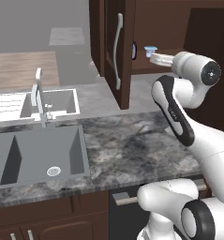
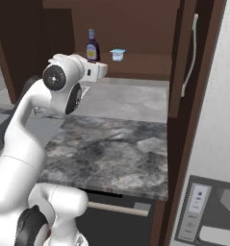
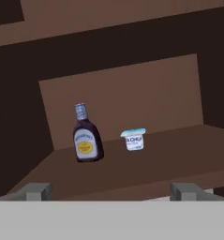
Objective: The dining table condiment station is running low on condiment bottle. Refill the condiment station by opening the cabinet and taking the condiment bottle from the cabinet and placing it on the dining table.
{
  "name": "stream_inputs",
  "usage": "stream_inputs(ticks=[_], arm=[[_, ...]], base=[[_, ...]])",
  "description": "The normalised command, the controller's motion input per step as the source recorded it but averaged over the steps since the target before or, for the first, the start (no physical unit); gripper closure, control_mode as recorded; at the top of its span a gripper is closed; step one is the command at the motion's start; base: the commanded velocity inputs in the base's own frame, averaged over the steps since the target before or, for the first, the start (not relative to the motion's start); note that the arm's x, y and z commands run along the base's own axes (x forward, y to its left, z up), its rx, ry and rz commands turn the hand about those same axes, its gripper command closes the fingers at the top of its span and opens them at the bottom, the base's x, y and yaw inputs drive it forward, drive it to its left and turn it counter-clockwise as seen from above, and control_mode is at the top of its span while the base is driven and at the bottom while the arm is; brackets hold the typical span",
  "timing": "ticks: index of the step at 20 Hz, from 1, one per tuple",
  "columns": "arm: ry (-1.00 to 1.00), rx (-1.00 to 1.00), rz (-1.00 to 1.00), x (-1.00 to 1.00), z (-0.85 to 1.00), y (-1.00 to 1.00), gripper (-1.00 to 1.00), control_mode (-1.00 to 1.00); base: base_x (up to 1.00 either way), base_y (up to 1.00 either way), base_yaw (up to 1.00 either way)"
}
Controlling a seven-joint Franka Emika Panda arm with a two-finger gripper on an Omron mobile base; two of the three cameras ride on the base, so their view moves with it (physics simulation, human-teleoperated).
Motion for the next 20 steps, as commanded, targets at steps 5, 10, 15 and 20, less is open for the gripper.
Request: stream_inputs(ticks=[5,10,15,20], arm=[[-0.05,0.00,0.00,-0.03,0.16,0.00,-1.00,-1.00],[-0.12,-0.04,0.00,0.15,0.43,0.23,-1.00,-1.00],[0.00,0.00,0.00,0.39,0.17,0.24,-1.00,-1.00],[0.04,0.00,0.03,0.41,0.00,0.06,-1.00,-1.00]], base=[[0.00,0.00,0.00],[0.00,0.00,0.00],[0.00,0.00,0.00],[0.00,0.00,0.00]])
